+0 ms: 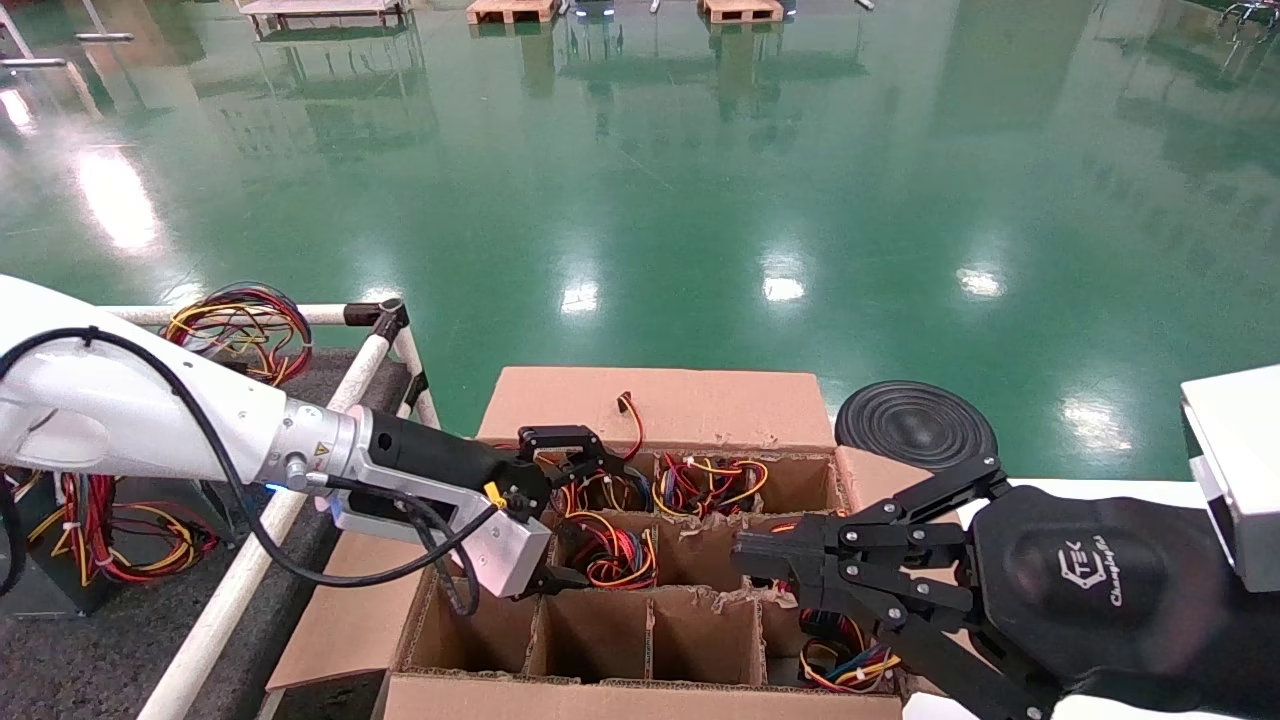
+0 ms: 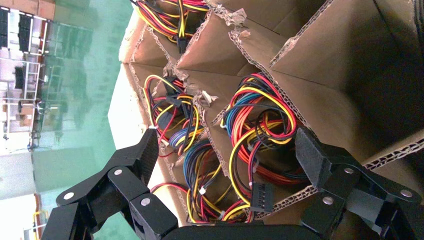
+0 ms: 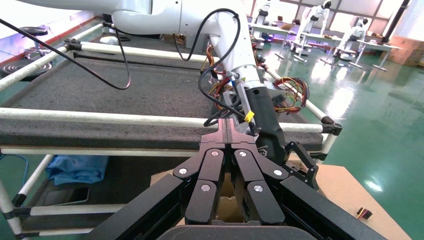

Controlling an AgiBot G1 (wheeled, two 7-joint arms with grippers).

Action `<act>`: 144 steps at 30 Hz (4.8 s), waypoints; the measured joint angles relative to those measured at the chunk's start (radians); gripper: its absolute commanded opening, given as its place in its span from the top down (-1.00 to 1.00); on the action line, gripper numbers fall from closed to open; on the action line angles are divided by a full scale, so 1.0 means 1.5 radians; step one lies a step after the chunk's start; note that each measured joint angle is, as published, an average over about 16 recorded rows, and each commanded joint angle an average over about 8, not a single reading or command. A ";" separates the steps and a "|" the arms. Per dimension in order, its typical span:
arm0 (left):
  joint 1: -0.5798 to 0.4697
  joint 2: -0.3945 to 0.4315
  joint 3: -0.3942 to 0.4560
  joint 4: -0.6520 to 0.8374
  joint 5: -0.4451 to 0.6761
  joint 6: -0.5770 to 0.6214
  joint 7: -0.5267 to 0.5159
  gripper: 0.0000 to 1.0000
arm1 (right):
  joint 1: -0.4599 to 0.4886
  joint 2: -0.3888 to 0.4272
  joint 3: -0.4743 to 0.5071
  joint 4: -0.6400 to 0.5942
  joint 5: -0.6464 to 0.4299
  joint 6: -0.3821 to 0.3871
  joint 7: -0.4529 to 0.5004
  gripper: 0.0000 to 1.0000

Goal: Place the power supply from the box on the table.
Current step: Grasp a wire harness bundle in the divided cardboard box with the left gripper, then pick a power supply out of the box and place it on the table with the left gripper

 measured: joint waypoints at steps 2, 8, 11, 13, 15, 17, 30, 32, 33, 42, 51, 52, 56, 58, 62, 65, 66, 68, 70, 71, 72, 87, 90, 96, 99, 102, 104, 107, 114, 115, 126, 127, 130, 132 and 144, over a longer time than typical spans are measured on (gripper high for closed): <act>0.000 0.002 0.002 0.003 -0.002 0.000 0.002 -1.00 | 0.000 0.000 0.000 0.000 0.000 0.000 0.000 1.00; -0.001 0.009 0.006 0.013 -0.007 0.001 0.009 -1.00 | 0.000 0.000 0.000 0.000 0.000 0.000 0.000 1.00; -0.001 0.012 0.009 0.019 -0.009 0.000 0.014 -1.00 | 0.000 0.000 0.000 0.000 0.000 0.000 0.000 1.00; 0.000 0.014 0.010 0.022 -0.011 -0.001 0.017 -1.00 | 0.000 0.000 0.000 0.000 0.000 0.000 0.000 1.00; 0.001 0.017 0.012 0.026 -0.012 -0.002 0.021 -1.00 | 0.000 0.000 0.000 0.000 0.000 0.000 0.000 1.00; 0.002 0.019 0.013 0.030 -0.014 -0.004 0.024 -1.00 | 0.000 0.000 0.000 0.000 0.000 0.000 0.000 1.00; 0.010 0.035 0.024 0.052 -0.026 -0.012 0.045 1.00 | 0.000 0.000 0.000 0.000 0.000 0.000 0.000 1.00; 0.010 0.038 0.026 0.056 -0.028 -0.012 0.048 1.00 | 0.000 0.000 0.000 0.000 0.000 0.000 0.000 1.00; 0.010 0.039 0.026 0.058 -0.028 -0.011 0.049 1.00 | 0.000 0.000 0.000 0.000 0.000 0.000 0.000 1.00; 0.007 0.048 0.032 0.077 -0.034 -0.005 0.060 1.00 | 0.000 0.000 0.000 0.000 0.000 0.000 0.000 1.00; 0.002 0.055 0.035 0.098 -0.040 0.003 0.071 1.00 | 0.000 0.000 0.000 0.000 0.000 0.000 0.000 1.00; 0.002 0.056 0.035 0.101 -0.040 0.004 0.072 1.00 | 0.000 0.000 0.000 0.000 0.000 0.000 0.000 1.00; -0.001 0.059 0.035 0.110 -0.042 0.008 0.076 1.00 | 0.000 0.000 0.000 0.000 0.000 0.000 0.000 1.00; -0.002 0.060 0.035 0.115 -0.044 0.009 0.079 1.00 | 0.000 0.000 0.000 0.000 0.000 0.000 0.000 1.00; -0.004 0.063 0.035 0.125 -0.046 0.013 0.083 1.00 | 0.000 0.000 0.000 0.000 0.000 0.000 0.000 1.00; -0.006 0.065 0.035 0.133 -0.048 0.016 0.086 1.00 | 0.000 0.000 0.000 0.000 0.000 0.000 0.000 1.00; -0.006 0.066 0.035 0.135 -0.048 0.017 0.087 1.00 | 0.000 0.000 0.000 0.000 0.000 0.000 0.000 1.00; -0.008 0.067 0.034 0.140 -0.049 0.019 0.090 1.00 | 0.000 0.000 0.000 0.000 0.000 0.000 0.000 1.00; -0.009 0.068 0.034 0.145 -0.051 0.022 0.092 1.00 | 0.000 0.000 0.000 0.000 0.000 0.000 0.000 1.00; -0.010 0.069 0.034 0.148 -0.051 0.023 0.094 1.00 | 0.000 0.000 0.000 0.000 0.000 0.000 0.000 1.00; -0.011 0.069 0.034 0.150 -0.052 0.024 0.095 1.00 | 0.000 0.000 0.000 0.000 0.000 0.000 0.000 1.00; -0.020 0.076 0.030 0.184 -0.059 0.038 0.115 1.00 | 0.000 0.000 0.000 0.000 0.000 0.000 0.000 1.00; -0.021 0.078 0.029 0.190 -0.060 0.040 0.119 1.00 | 0.000 0.000 0.000 0.000 0.000 0.000 0.000 1.00; -0.023 0.081 0.028 0.201 -0.061 0.044 0.126 1.00 | 0.000 0.000 0.000 0.000 0.000 0.000 0.000 1.00; -0.025 0.082 0.027 0.205 -0.063 0.046 0.129 1.00 | 0.000 0.000 0.000 0.000 0.000 0.000 0.000 1.00; -0.027 0.082 0.024 0.209 -0.065 0.047 0.131 1.00 | 0.000 0.000 0.000 0.000 0.000 0.000 0.000 1.00; -0.029 0.082 0.022 0.211 -0.067 0.048 0.133 1.00 | 0.000 0.000 0.000 0.000 0.000 0.000 0.000 1.00; -0.033 0.080 0.017 0.211 -0.070 0.049 0.136 1.00 | 0.000 0.000 0.000 0.000 0.000 0.000 0.000 1.00; -0.050 0.072 -0.005 0.206 -0.085 0.050 0.143 1.00 | 0.000 0.000 0.000 0.000 0.000 0.000 0.000 1.00; -0.053 0.070 -0.009 0.204 -0.088 0.050 0.145 1.00 | 0.000 0.000 0.000 0.000 0.000 0.000 0.000 1.00; -0.096 0.047 -0.065 0.175 -0.119 0.051 0.167 1.00 | 0.000 0.000 0.000 0.000 0.000 0.000 0.000 1.00; -0.100 0.045 -0.070 0.172 -0.121 0.051 0.169 1.00 | 0.000 0.000 0.000 0.000 0.000 0.000 0.000 1.00; -0.112 0.038 -0.085 0.163 -0.128 0.051 0.175 1.00 | 0.000 0.000 0.000 0.000 0.000 0.000 0.000 1.00; -0.120 0.035 -0.093 0.157 -0.132 0.052 0.179 1.00 | 0.000 0.000 0.000 0.000 0.000 0.000 0.000 1.00; -0.165 0.012 -0.137 0.126 -0.144 0.046 0.197 1.00 | 0.000 0.000 0.000 0.000 0.000 0.000 0.000 1.00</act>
